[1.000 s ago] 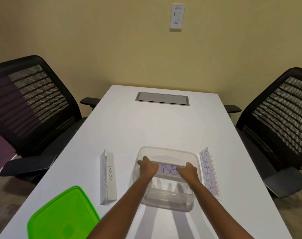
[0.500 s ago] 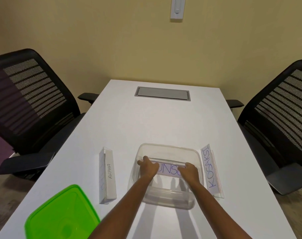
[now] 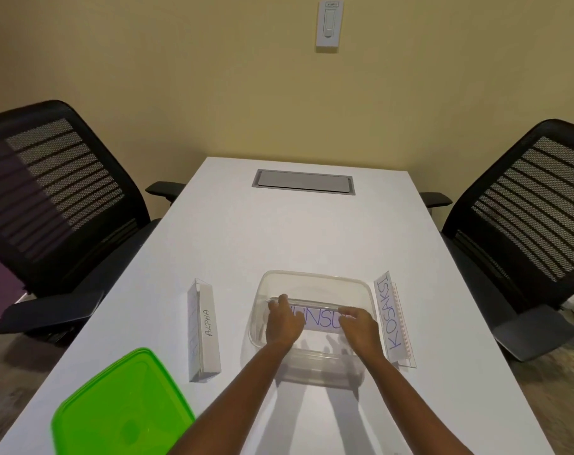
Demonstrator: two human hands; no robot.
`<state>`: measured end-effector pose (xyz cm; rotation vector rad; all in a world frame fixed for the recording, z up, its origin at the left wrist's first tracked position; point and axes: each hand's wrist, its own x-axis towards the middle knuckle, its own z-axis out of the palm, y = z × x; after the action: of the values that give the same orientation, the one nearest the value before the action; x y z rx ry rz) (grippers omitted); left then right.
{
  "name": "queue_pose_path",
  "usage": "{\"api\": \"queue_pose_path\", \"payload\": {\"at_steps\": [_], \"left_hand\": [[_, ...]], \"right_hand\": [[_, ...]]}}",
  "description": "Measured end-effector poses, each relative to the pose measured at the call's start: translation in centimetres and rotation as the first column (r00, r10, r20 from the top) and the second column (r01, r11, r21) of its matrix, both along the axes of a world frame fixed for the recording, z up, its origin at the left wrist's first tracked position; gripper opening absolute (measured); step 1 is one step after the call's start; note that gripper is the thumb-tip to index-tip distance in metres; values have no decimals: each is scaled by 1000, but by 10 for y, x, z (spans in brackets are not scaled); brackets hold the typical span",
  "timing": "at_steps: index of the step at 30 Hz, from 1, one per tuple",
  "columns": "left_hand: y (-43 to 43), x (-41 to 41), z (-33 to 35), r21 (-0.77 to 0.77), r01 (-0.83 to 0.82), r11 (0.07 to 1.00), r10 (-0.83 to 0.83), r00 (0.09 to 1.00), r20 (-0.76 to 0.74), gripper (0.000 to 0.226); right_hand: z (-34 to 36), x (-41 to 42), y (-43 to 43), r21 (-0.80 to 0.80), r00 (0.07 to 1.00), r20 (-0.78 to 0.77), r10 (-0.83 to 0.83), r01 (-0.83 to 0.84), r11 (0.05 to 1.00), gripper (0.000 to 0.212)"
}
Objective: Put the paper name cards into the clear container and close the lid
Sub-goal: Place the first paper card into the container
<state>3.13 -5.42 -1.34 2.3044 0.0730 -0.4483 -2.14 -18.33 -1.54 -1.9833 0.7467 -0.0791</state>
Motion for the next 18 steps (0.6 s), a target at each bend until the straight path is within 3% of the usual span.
{"api": "queue_pose_path", "payload": {"at_steps": [4, 7, 11, 15, 18], "left_hand": [[-9, -24, 1, -9, 67, 998, -64, 977, 204, 41], [-15, -46, 0, -7, 172, 985, -156, 909, 387, 39], [-23, -72, -6, 150, 367, 918, -390, 770, 504, 44], [-25, -100, -12, 316, 580, 751, -639, 516, 571, 41], [-27, -119, -23, 382, 640, 666, -723, 429, 541, 36]], "right_hand": [[9, -26, -9, -54, 989, 146, 3, 5, 999, 25], [14, -49, -17, -63, 979, 205, -2, 16, 998, 24], [14, -79, -30, -107, 977, 213, -6, 30, 994, 25], [6, -112, -46, -110, 977, 193, -86, 109, 988, 22], [-1, -137, -57, -163, 983, 136, -122, 144, 976, 22]]}}
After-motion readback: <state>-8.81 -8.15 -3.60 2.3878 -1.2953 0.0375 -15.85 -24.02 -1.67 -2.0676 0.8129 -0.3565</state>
